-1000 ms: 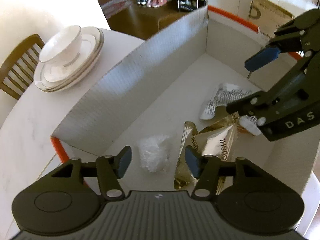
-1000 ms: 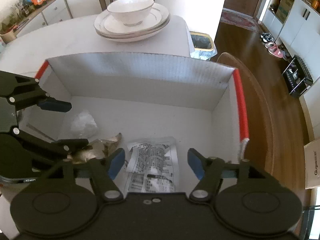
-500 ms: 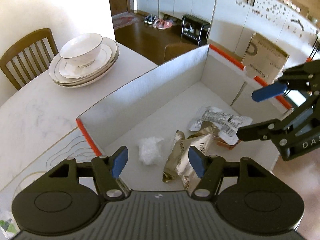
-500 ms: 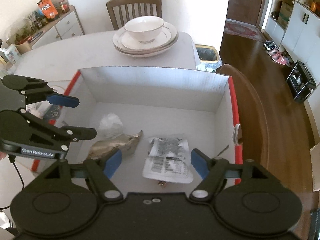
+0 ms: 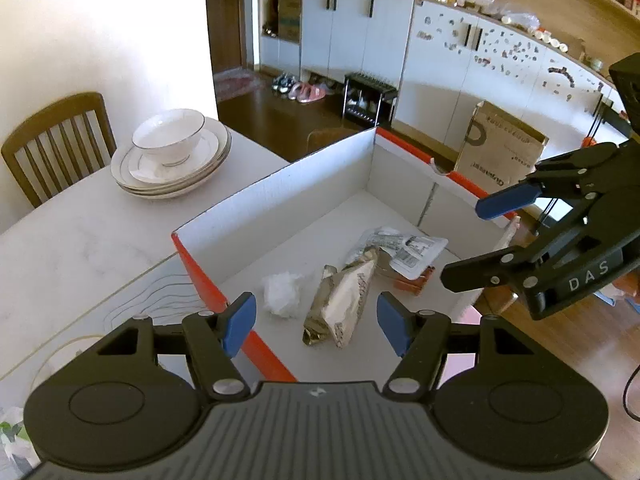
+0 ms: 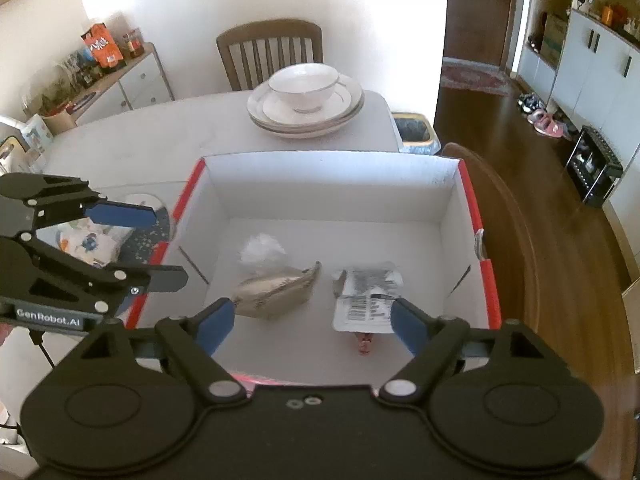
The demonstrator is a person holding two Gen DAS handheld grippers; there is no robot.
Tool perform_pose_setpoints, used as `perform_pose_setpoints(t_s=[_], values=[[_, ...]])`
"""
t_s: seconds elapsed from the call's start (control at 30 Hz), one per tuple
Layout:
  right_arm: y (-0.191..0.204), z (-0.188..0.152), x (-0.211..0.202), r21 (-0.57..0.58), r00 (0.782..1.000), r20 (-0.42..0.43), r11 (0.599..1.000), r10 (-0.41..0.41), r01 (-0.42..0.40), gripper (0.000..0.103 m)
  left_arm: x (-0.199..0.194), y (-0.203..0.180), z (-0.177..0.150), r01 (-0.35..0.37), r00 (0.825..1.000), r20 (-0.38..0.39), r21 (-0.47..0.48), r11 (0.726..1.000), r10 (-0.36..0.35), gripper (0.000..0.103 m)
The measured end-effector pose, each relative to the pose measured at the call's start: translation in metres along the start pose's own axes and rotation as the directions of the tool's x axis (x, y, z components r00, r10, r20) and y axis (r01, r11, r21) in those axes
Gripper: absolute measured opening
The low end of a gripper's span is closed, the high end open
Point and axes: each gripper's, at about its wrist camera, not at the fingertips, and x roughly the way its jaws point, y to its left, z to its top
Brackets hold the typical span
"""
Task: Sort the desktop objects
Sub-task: 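Withdraw both open tools from the box back over the table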
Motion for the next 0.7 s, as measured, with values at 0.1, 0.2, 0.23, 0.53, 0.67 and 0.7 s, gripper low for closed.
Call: perform_pose_setpoints(t_s=[0.1, 0.2, 0.23, 0.53, 0.67, 0.7], values=[[0.011, -0.005, -0.006, 0.006, 1.0, 0.021, 1.0, 0.009, -0.009, 0.09, -0.012, 0.002, -0.009, 0.021, 1.0, 0.016, -0.009, 1.0, -0.021, 0.066], [0.02, -0.01, -0.01, 0.033, 0.999, 0.04, 0.999, 0.025, -0.027, 0.093, -0.025, 0.007, -0.021, 0.041, 0.999, 0.034, -0.023, 0.999, -0.04, 0.069], [0.024, -0.012, -0.012, 0.04, 0.998, 0.05, 0.999, 0.024, -0.026, 0.094, -0.029, 0.009, -0.024, 0.044, 0.998, 0.039, -0.023, 0.999, -0.043, 0.073], [0.067, -0.02, -0.017, 0.032, 0.994, 0.109, 0.999, 0.006, -0.01, 0.102, -0.063, 0.037, -0.062, 0.01, 0.997, 0.072, -0.021, 1.0, -0.009, 0.082], [0.087, -0.022, -0.015, 0.038, 0.993, 0.121, 0.999, 0.008, -0.012, 0.102, -0.075, 0.054, -0.082, 0.007, 0.998, 0.064, -0.04, 0.999, -0.004, 0.087], [0.094, -0.022, -0.013, 0.038, 0.992, 0.123, 0.999, 0.007, -0.012, 0.102, -0.076, 0.059, -0.087, 0.005, 0.998, 0.063, -0.045, 0.999, -0.003, 0.09]])
